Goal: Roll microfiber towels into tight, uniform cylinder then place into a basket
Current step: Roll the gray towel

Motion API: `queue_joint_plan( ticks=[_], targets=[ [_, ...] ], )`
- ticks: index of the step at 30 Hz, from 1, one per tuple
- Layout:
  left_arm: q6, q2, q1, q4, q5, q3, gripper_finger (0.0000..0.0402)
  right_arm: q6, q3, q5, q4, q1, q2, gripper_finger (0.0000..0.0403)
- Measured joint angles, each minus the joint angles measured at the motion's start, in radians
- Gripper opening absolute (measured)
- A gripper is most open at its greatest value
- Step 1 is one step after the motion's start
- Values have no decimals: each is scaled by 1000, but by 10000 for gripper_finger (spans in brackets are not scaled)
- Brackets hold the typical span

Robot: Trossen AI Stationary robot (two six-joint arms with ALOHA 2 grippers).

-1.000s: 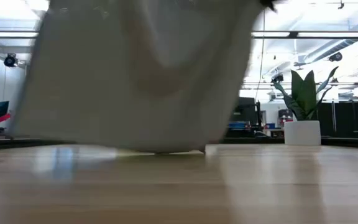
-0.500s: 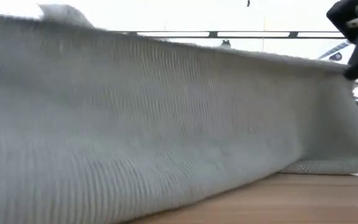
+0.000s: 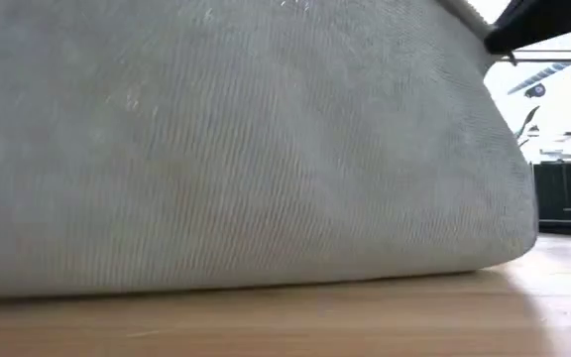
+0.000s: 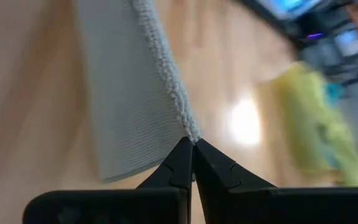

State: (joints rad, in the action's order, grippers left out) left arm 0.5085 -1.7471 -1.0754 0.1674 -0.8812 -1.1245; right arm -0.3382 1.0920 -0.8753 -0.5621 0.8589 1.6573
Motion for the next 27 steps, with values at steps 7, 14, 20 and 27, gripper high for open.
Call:
queue_joint_plan(
  ticks=[7, 14, 20, 27],
  targets=[
    [235, -55, -8, -28, -7, 73, 0, -29, -4, 313, 33, -2, 13, 9],
    [403, -172, -7, -11, 19, 83, 0, 16, -16, 353, 42, -10, 69, 9],
    [404, -184, -7, -19, 24, 84, 0, 110, -16, 167, 53, -94, 81, 9],
    [421, -184, -6, -134, 12, 90, 0, 112, -27, 173, 76, -244, 81, 9]
  ],
)
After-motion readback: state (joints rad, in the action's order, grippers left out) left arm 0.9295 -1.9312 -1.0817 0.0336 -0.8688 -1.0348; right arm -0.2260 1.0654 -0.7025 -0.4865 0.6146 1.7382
